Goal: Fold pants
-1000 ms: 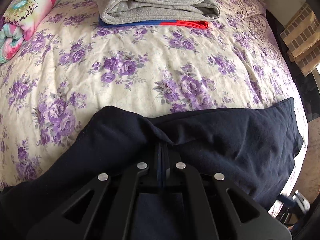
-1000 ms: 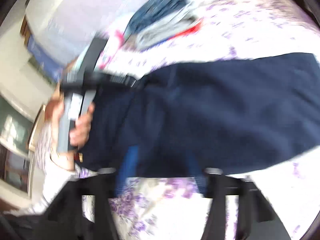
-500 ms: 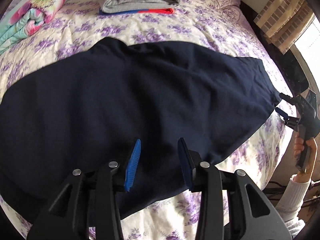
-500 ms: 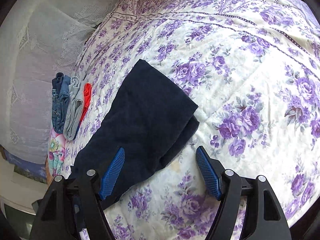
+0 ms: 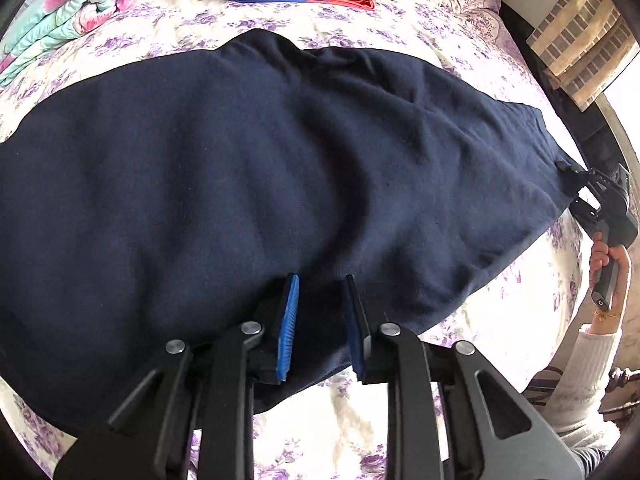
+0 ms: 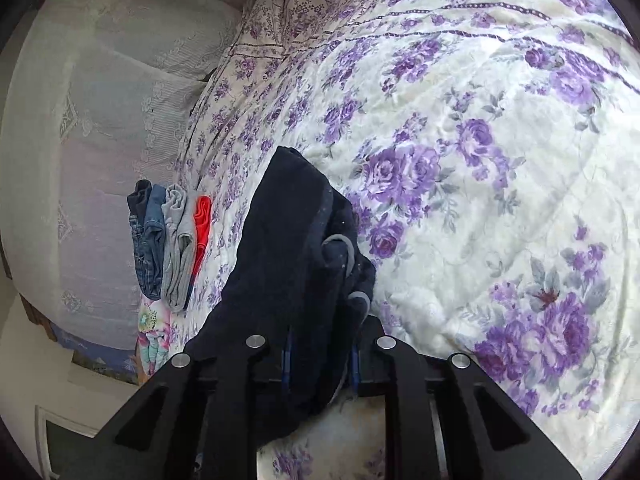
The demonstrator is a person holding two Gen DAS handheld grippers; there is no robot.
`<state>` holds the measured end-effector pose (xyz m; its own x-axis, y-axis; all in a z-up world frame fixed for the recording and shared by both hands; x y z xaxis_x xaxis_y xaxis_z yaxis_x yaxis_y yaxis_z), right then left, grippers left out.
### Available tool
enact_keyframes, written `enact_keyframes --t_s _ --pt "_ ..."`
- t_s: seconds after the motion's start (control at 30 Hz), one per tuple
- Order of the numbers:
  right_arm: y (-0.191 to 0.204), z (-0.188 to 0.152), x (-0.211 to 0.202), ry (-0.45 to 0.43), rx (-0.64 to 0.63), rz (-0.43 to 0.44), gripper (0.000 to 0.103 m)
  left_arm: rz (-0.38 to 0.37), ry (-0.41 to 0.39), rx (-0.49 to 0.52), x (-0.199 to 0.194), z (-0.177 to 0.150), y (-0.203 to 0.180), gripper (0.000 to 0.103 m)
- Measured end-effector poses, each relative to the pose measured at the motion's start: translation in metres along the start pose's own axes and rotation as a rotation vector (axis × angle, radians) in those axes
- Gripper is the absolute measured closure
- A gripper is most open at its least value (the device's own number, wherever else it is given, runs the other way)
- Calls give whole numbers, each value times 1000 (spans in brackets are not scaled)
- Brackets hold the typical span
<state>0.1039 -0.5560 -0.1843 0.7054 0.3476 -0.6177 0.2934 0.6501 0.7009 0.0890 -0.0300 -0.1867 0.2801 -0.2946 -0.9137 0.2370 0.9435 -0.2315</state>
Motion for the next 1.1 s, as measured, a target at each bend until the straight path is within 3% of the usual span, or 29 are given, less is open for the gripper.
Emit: enact_keyframes --t_s 0.23,0.43,0.57,0.73,0.93,1.1 --pt "2 -1 5 -5 -91 -72 83 13 41 -2 -9 9 -10 88" --pt "-1 -1 7 12 -76 -59 82 -87 -10 110 -29 64 -93 88" --pt "-2 -1 7 20 -69 -68 82 -136 65 138 9 95 -148 88" --pt "-2 -1 6 20 -69 -73 82 -118 99 135 54 118 -189 88" --pt "-2 -1 8 20 -68 -84 82 -94 125 129 95 122 -203 88" --pt "-2 -2 9 21 -66 -93 82 -86 92 152 91 117 -204 88"
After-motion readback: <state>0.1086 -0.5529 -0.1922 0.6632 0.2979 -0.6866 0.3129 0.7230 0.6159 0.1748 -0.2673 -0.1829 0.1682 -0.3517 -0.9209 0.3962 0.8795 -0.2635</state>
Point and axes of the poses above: each gripper's, at about its wrist camera, not at the fingertips, and x roughly the way its jaws point, y to its left, z to its top, the point moved 5 cm from there along x, roughly the way its jaws point
